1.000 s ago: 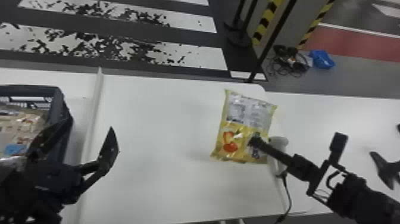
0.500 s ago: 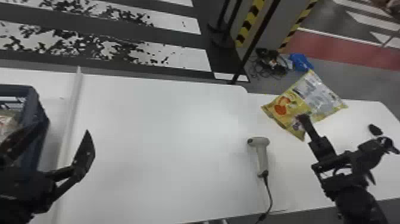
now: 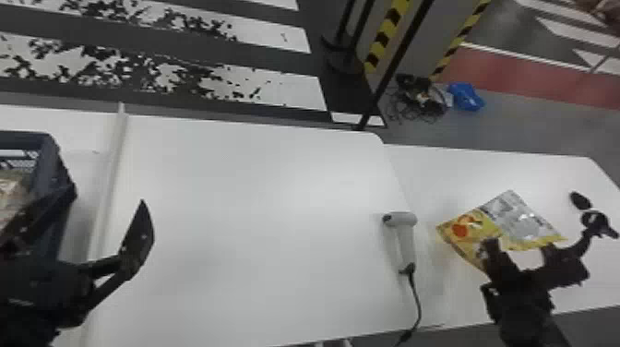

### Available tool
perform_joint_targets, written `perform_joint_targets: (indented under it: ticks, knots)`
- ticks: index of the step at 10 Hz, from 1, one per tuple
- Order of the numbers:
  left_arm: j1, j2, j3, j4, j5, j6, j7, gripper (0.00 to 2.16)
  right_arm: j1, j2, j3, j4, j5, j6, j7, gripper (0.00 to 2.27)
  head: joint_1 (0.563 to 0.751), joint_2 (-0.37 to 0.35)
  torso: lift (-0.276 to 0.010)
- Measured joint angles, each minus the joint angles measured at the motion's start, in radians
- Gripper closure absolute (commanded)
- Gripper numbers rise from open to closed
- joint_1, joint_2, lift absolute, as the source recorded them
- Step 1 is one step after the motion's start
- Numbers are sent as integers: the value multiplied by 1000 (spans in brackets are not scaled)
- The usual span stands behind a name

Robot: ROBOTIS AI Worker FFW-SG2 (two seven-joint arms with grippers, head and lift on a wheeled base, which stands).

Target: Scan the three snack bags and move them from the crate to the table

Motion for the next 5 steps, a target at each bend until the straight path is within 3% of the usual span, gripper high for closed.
perform_joint_targets:
  ticks: [1, 2, 5]
  knots:
    - [0, 4, -3, 0, 0, 0, 0, 63, -8, -5, 14, 23, 23, 34, 0, 1457, 695, -350, -62]
    - [1, 7, -6, -2, 0, 0, 0, 63, -18, -9, 22, 33, 32, 104, 1, -2, 695, -350, -62]
    - [8, 8, -13, -8, -2, -3, 2, 63, 25, -10, 30, -109, 93, 305, -6, 63, 695, -350, -62]
